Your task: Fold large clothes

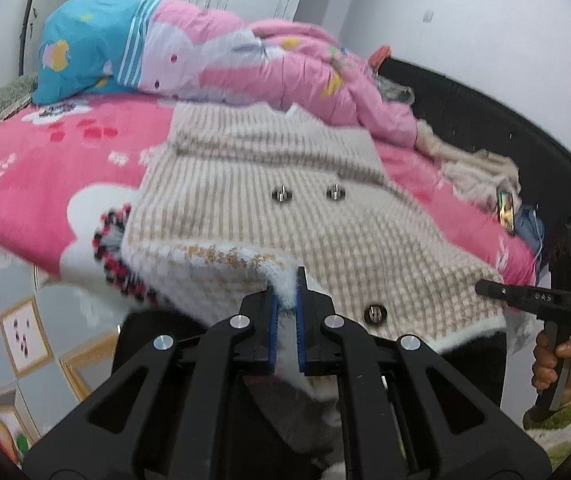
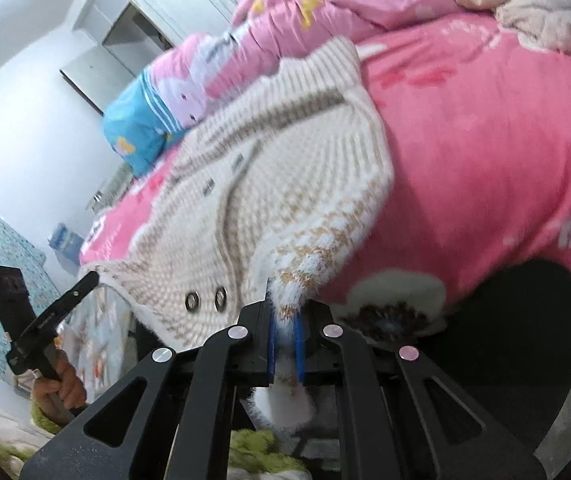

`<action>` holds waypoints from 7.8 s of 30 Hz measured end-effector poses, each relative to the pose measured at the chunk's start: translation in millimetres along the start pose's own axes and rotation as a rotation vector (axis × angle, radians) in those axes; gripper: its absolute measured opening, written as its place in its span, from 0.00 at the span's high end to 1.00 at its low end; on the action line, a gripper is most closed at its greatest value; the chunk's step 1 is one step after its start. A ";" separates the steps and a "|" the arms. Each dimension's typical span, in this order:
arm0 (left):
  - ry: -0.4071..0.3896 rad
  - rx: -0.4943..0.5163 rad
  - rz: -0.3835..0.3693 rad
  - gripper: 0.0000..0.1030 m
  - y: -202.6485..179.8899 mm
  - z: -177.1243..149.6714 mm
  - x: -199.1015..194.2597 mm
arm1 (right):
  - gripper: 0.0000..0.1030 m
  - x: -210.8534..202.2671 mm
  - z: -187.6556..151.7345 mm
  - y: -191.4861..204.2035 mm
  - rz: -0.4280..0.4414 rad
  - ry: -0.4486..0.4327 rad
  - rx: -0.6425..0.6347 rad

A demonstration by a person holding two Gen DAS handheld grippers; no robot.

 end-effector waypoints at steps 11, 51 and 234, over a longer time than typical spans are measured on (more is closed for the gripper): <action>-0.091 -0.087 -0.016 0.94 13.8 60.1 21.1 | 0.93 12.6 68.7 21.1 0.053 -0.060 -0.044; 0.038 -0.333 0.163 0.35 120.5 143.2 144.2 | 0.33 66.3 210.6 -101.3 0.202 -0.186 0.362; 0.109 0.081 -0.022 0.48 -88.0 56.3 138.2 | 0.52 135.2 76.1 -44.8 -0.281 0.226 -0.276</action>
Point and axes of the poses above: each gripper's, at about its wrist camera, not at the fingertips, and x roughly the way its jaws point, y to its left, z to its top, the point moved 7 cm from there along x, roughly the way its jaws point, and after that the axes turned 15 degrees about z, right-handed, at the moved point
